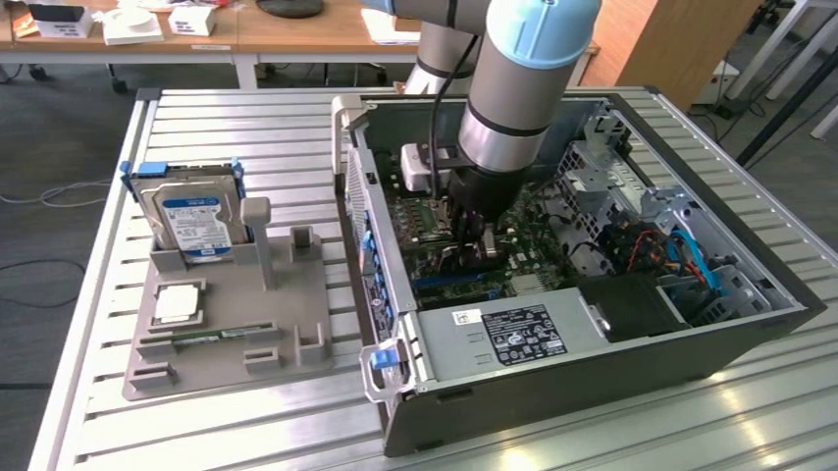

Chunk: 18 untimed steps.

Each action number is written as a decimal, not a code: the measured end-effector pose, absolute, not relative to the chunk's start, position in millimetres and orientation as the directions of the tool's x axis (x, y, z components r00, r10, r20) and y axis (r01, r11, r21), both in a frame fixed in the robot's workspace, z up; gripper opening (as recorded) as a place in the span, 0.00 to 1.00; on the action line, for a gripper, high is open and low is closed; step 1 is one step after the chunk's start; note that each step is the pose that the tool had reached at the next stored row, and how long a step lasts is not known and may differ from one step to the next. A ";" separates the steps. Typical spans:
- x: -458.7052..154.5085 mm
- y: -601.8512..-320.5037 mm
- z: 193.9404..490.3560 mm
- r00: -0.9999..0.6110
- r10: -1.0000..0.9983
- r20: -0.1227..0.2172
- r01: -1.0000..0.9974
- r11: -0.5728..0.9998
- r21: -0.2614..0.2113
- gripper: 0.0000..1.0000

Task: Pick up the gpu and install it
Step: 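Insert the gpu into the slot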

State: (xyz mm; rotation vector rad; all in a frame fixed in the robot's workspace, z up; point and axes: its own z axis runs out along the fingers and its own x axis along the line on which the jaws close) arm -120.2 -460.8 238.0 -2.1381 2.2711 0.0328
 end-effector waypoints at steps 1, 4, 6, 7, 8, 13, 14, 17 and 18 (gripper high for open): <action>-120.2 -460.8 238.0 -0.060 -0.998 -0.031 -0.998 0.060 0.000 0.34; -120.3 -460.7 238.3 -0.060 -0.998 -0.031 -0.998 0.060 0.000 0.34; -120.3 -460.7 240.3 -0.060 -0.998 -0.031 -0.998 0.060 0.000 0.34; -120.3 -460.8 241.3 -0.060 -0.998 -0.031 -0.998 0.060 0.000 0.34; -120.3 -460.7 242.1 -0.060 -0.998 -0.031 -0.998 0.060 0.000 0.34; -120.3 -460.7 248.3 -0.060 -0.998 -0.031 -0.998 0.060 0.000 0.34; -120.3 -460.7 249.9 -0.060 -0.998 -0.031 -0.998 0.060 0.000 0.34; -120.3 -460.7 254.2 -0.060 -0.998 -0.031 -0.998 0.060 0.000 0.34; -120.3 -460.7 255.6 -0.060 -0.998 -0.031 -0.998 0.060 0.000 0.34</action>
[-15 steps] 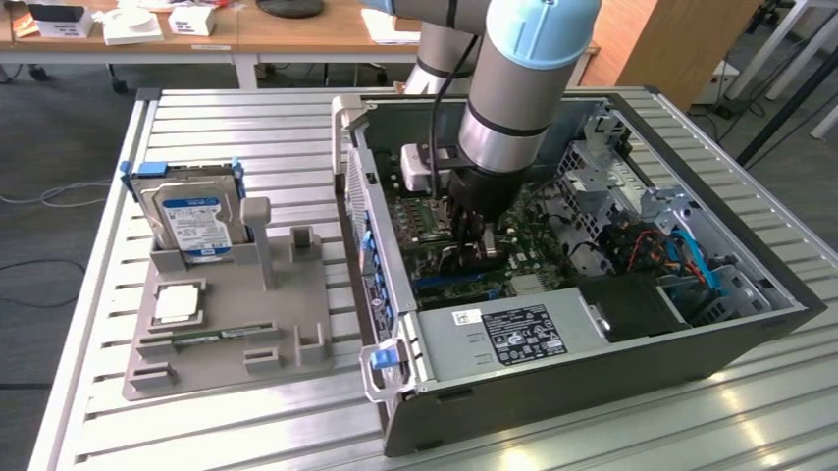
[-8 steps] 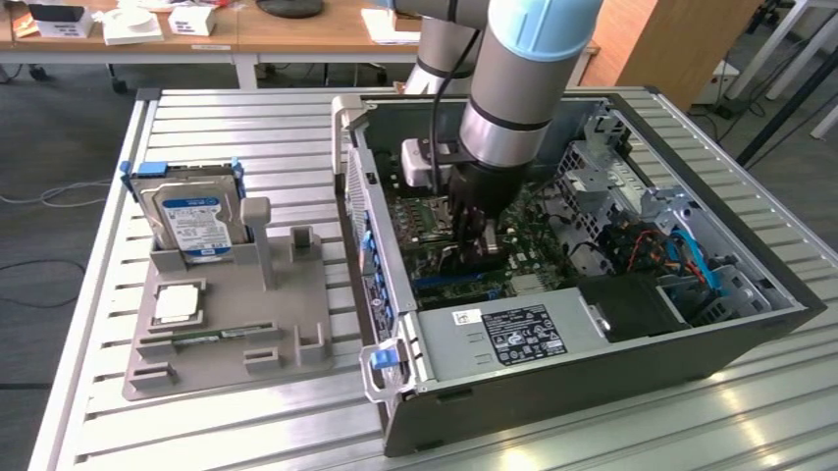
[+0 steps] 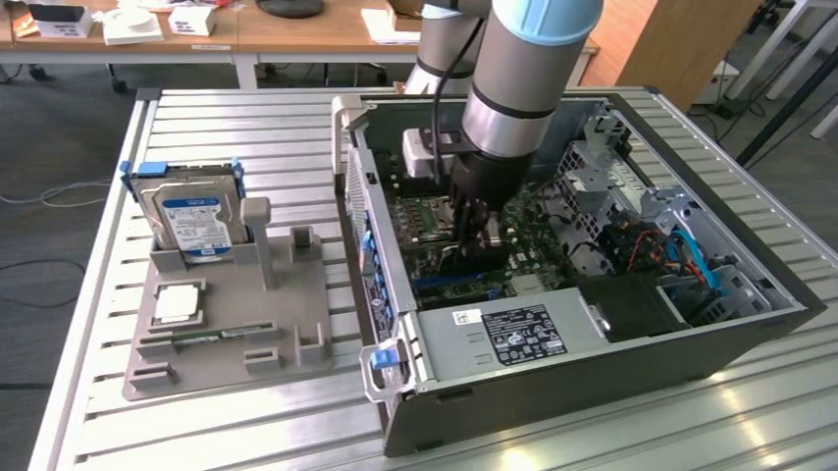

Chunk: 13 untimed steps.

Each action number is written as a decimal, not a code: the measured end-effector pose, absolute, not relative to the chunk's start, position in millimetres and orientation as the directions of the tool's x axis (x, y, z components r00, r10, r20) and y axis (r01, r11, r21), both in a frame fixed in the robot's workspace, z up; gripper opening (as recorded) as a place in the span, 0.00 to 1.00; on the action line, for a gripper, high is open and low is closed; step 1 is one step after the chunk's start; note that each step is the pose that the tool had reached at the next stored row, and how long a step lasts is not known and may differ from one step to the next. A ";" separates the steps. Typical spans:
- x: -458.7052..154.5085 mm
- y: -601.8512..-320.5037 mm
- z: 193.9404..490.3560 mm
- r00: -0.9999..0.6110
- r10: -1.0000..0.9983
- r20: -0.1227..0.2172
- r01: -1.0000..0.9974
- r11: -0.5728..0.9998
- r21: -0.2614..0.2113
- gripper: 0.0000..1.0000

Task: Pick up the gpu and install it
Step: 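Insert the gpu into the slot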

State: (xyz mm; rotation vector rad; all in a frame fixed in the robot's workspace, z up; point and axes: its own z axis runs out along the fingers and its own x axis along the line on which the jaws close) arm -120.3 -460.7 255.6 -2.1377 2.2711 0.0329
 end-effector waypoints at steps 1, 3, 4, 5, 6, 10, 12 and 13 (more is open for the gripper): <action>-120.3 -460.7 256.9 -0.060 -0.998 -0.031 -0.998 0.060 0.000 0.34; -120.3 -460.7 259.2 -0.060 -0.998 -0.031 -0.998 0.060 0.000 0.34; -120.3 -460.7 260.1 -0.060 -0.998 -0.031 -0.998 0.060 0.000 0.34; -120.3 -460.7 260.9 -0.060 -0.998 -0.031 -0.998 0.060 0.000 0.34; -120.3 -460.7 261.8 -0.060 -0.998 -0.031 -0.998 0.060 0.000 0.34; -120.3 -460.7 266.8 -0.060 -0.998 -0.031 -0.998 0.060 0.000 0.34; -120.3 -460.7 269.4 -0.060 -0.998 -0.031 -0.998 0.060 0.000 0.34; -120.3 -460.7 270.5 -0.060 -0.998 -0.031 -0.998 0.060 0.000 0.34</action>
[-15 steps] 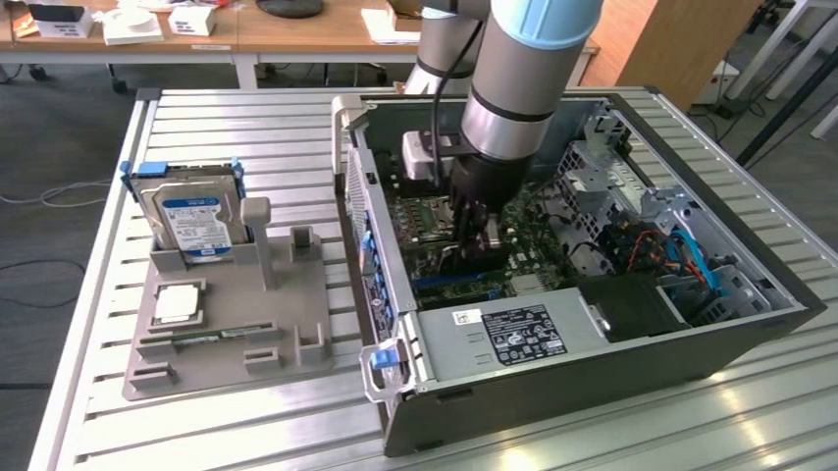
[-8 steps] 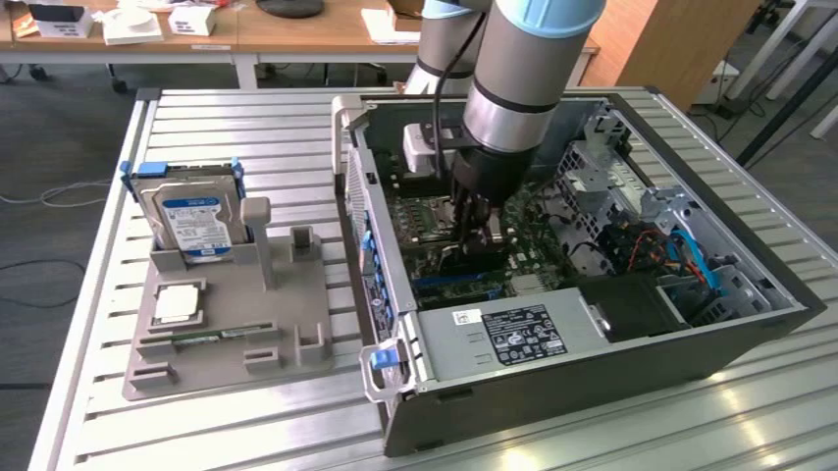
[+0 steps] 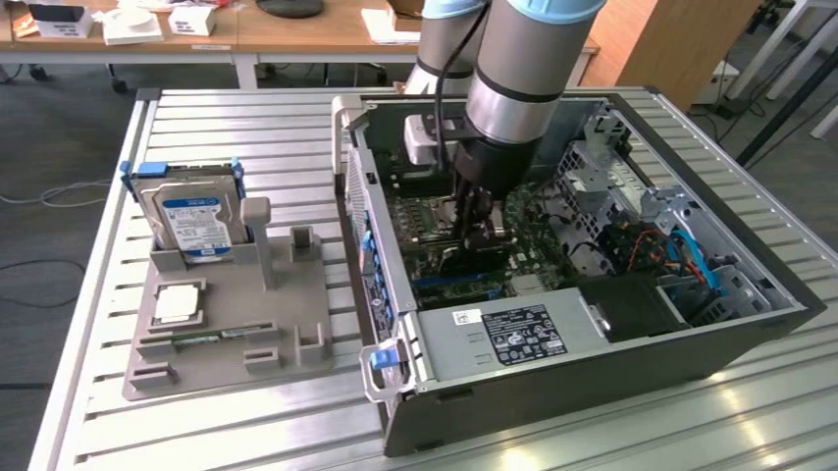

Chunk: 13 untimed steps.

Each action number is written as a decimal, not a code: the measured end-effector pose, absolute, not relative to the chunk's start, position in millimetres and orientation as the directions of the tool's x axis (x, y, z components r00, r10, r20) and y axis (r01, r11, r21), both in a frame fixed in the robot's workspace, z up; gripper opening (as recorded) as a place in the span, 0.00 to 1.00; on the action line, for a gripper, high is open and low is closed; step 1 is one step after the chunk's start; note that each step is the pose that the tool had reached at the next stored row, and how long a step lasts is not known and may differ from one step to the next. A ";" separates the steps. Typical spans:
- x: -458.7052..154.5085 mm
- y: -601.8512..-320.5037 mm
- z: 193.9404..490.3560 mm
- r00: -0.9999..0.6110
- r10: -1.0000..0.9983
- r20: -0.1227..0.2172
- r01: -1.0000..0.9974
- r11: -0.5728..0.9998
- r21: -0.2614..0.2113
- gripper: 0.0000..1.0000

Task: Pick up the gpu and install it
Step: 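Insert the gpu into the slot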

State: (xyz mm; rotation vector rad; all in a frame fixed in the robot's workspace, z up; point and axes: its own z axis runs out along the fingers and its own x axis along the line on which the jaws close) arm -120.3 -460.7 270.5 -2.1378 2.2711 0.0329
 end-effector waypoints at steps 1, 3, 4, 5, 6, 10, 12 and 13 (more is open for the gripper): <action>-120.3 -460.7 271.5 -0.060 -0.998 -0.031 -0.998 0.060 0.000 0.34; -120.3 -460.8 273.2 -0.060 -0.998 -0.031 -0.998 0.060 0.000 0.34; -120.3 -460.7 273.9 -0.060 -0.998 -0.031 -0.998 0.060 0.000 0.34; -120.3 -460.7 274.5 -0.060 -0.998 -0.031 -0.998 0.060 0.000 0.34; -120.3 -460.7 275.1 -0.060 -0.998 -0.031 -0.998 0.060 0.000 0.34; -120.3 -460.7 278.5 -0.060 -0.998 -0.031 -0.998 0.060 0.000 0.34; -120.3 -460.7 280.7 -0.060 -0.998 -0.031 -0.998 0.060 0.000 0.34; -120.3 -460.7 281.9 -0.060 -0.998 -0.031 -0.998 0.060 0.000 0.34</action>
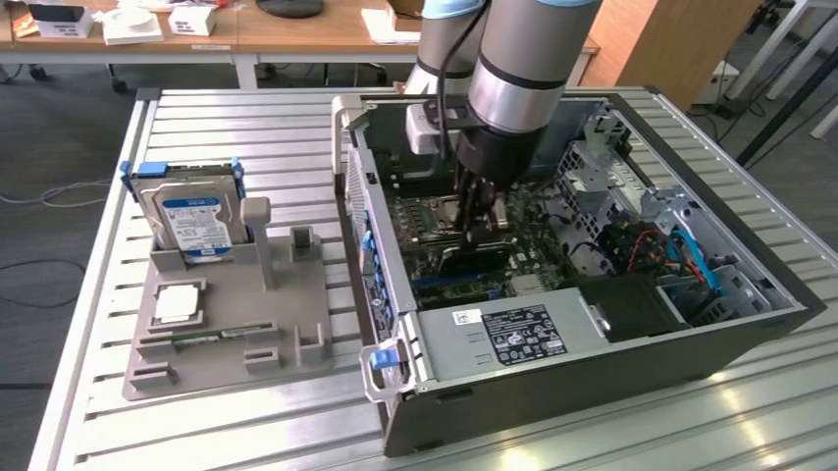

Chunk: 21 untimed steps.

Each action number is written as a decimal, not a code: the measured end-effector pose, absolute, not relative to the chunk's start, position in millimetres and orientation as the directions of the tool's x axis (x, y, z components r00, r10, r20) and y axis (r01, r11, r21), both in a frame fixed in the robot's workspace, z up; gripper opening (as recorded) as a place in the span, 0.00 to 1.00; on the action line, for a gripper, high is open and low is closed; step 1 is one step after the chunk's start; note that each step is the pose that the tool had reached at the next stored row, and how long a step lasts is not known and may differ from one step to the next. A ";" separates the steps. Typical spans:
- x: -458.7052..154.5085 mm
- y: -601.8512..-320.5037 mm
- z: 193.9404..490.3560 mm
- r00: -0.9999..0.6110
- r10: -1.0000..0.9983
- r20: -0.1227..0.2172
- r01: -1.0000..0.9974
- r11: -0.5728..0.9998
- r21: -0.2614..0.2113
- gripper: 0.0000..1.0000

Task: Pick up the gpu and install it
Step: 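Insert the gpu into the slot, then press down on the gpu until it lock into place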

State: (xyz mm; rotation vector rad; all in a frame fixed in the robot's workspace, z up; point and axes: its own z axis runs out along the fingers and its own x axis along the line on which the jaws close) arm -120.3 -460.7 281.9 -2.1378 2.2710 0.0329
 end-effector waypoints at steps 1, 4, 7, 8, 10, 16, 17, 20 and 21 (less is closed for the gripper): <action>-120.3 -460.7 283.1 -0.060 -0.998 -0.031 -0.998 0.060 0.000 0.34; -120.3 -460.7 287.0 -0.060 -0.998 -0.031 -0.998 0.060 0.000 0.34; -120.3 -460.7 290.9 -0.060 -0.998 -0.031 -0.998 0.060 0.000 0.34; -120.3 -460.7 292.0 -0.060 -0.998 -0.031 -0.998 0.060 0.000 0.34; -120.3 -460.7 293.2 -0.060 -0.998 -0.031 -0.998 0.060 0.000 0.34; -120.3 -460.7 293.9 -0.060 -0.998 -0.031 -0.998 0.060 0.000 0.34; -120.3 -460.7 293.9 -0.060 -0.998 -0.031 -0.998 0.060 0.000 0.34; -120.3 -460.7 294.0 -0.060 -0.998 -0.031 -0.998 0.060 0.000 0.34; -120.3 -460.7 294.0 -0.060 -0.998 -0.031 -0.998 0.060 0.000 0.34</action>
